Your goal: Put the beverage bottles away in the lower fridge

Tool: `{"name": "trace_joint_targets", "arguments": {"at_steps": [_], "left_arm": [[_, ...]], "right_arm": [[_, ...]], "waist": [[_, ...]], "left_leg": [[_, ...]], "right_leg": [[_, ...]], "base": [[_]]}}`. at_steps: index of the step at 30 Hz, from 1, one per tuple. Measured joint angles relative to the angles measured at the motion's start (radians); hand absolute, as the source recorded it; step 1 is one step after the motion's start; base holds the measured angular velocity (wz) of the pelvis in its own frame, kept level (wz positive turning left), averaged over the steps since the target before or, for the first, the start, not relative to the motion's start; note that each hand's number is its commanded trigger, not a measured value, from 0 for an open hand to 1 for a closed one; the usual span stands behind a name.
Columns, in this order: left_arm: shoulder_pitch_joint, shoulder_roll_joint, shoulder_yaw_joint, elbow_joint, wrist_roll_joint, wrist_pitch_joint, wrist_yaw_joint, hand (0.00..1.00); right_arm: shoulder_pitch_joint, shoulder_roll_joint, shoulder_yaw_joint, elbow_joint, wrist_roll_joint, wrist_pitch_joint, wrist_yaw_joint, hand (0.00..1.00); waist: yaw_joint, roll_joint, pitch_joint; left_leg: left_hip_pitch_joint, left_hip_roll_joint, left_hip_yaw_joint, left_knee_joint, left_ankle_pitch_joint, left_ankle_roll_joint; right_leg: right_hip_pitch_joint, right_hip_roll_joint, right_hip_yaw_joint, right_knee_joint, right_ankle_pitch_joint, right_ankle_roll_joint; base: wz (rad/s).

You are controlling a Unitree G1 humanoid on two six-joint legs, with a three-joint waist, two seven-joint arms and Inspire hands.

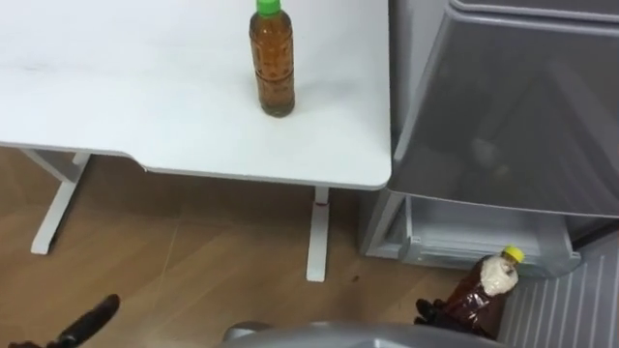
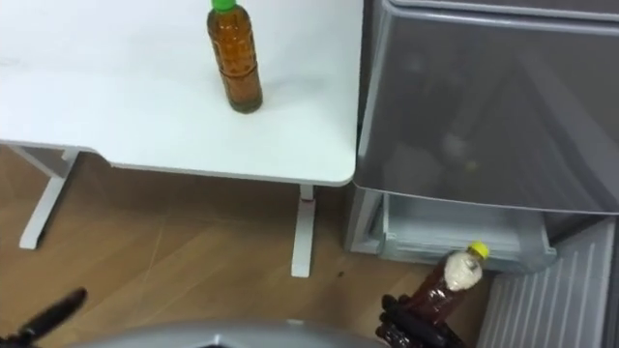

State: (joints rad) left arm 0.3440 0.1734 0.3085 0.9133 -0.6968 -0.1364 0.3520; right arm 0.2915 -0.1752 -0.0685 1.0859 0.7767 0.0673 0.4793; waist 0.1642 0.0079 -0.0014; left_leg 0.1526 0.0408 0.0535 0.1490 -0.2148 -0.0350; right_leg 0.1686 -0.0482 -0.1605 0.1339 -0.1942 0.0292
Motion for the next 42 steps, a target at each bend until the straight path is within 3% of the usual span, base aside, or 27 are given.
{"name": "trace_joint_targets", "arguments": {"at_steps": [4, 5, 7, 10, 15, 18, 23, 31, 37, 39, 42], "left_arm": [[0.022, -0.009, -0.005, 0.082, 0.027, 0.046, -0.082, 0.0], [0.026, -0.01, -0.023, 0.102, 0.048, 0.056, -0.109, 0.0], [0.028, -0.011, -0.087, 0.16, 0.148, 0.087, -0.14, 0.0], [0.019, -0.023, -0.136, 0.167, 0.29, 0.105, -0.155, 0.0], [-0.013, -0.028, -0.258, 0.157, 0.527, 0.129, -0.192, 0.0], [-0.024, -0.028, -0.274, 0.143, 0.603, 0.146, -0.217, 0.0], [-0.028, -0.028, -0.29, 0.125, 0.652, 0.164, -0.244, 0.0], [-0.052, -0.022, -0.299, 0.142, 0.759, 0.181, -0.294, 0.0], [-0.086, -0.022, -0.303, 0.149, 0.8, 0.197, -0.325, 0.0], [-0.112, -0.019, -0.304, 0.173, 0.808, 0.201, -0.328, 0.0], [-0.147, -0.007, -0.322, 0.191, 0.807, 0.202, -0.334, 0.0]], "right_arm": [[-0.015, 0.001, -0.003, 0.043, 0.065, 0.011, -0.021, 1.0], [-0.02, -0.001, -0.003, 0.05, 0.088, 0.017, -0.022, 1.0], [-0.04, -0.005, 0.0, 0.053, 0.103, 0.021, -0.028, 1.0], [-0.067, 0.001, 0.012, 0.067, 0.16, 0.02, -0.047, 1.0], [-0.101, 0.004, 0.084, 0.082, 0.337, 0.021, -0.078, 1.0], [-0.12, 0.011, 0.088, 0.082, 0.365, 0.021, -0.086, 1.0], [-0.142, 0.013, 0.113, 0.082, 0.423, 0.021, -0.096, 1.0], [-0.184, 0.014, 0.118, 0.083, 0.448, 0.022, -0.098, 1.0], [-0.286, 0.007, 0.108, 0.121, 0.476, 0.023, -0.098, 1.0], [-0.333, 0.005, 0.087, 0.141, 0.48, 0.024, -0.098, 1.0], [-0.402, -0.003, 0.085, 0.174, 0.494, 0.027, -0.105, 1.0]], "waist": [[-0.008, 0.007, -0.0001], [-0.012, 0.01, 0.0031], [-0.032, 0.025, 0.0084], [-0.053, 0.026, 0.0106], [-0.074, 0.006, 0.0081], [-0.081, -0.005, 0.0077], [-0.083, -0.01, 0.0083], [-0.087, -0.008, 0.0092], [-0.094, 0.011, 0.0096], [-0.096, 0.023, 0.0151], [-0.103, 0.03, 0.0117]], "left_leg": [[-0.001, 0.0, 0.0, 0.0, -0.001, 0.001], [-0.002, 0.0, -0.001, 0.001, -0.001, 0.0], [-0.002, 0.0, -0.002, 0.002, -0.001, 0.0], [-0.005, -0.001, -0.009, 0.007, -0.001, 0.0], [-0.025, -0.002, -0.013, 0.023, -0.001, 0.0], [-0.025, -0.002, -0.007, 0.029, -0.001, 0.0], [-0.026, -0.002, -0.003, 0.033, -0.001, 0.0], [-0.062, -0.004, -0.027, 0.05, -0.001, 0.0], [-0.147, -0.004, -0.034, 0.083, 0.0, 0.001], [-0.172, -0.004, -0.036, 0.086, 0.001, 0.003], [-0.213, -0.004, -0.04, 0.088, 0.006, 0.004]], "right_leg": [[0.0, -0.001, -0.004, 0.0, 0.0, 0.0], [0.0, -0.001, -0.004, 0.001, 0.0, 0.0], [0.002, -0.001, -0.005, 0.002, 0.0, 0.001], [0.005, -0.002, -0.012, 0.001, -0.002, 0.002], [-0.009, -0.003, -0.019, 0.004, -0.005, 0.002], [-0.01, -0.002, -0.011, 0.004, -0.005, 0.001], [-0.011, -0.002, -0.008, 0.003, -0.005, 0.001], [-0.017, -0.003, -0.042, 0.0, -0.004, 0.001], [-0.087, -0.003, -0.05, 0.008, 0.006, -0.002], [-0.12, -0.006, -0.055, 0.022, 0.01, -0.003], [-0.152, -0.007, -0.061, 0.029, 0.014, -0.005]], "base": [[0.01], [0.03], [0.0], [0.09], [0.04], [-0.05], [-0.02], [0.13], [0.06], [0.0], [0.03]]}}
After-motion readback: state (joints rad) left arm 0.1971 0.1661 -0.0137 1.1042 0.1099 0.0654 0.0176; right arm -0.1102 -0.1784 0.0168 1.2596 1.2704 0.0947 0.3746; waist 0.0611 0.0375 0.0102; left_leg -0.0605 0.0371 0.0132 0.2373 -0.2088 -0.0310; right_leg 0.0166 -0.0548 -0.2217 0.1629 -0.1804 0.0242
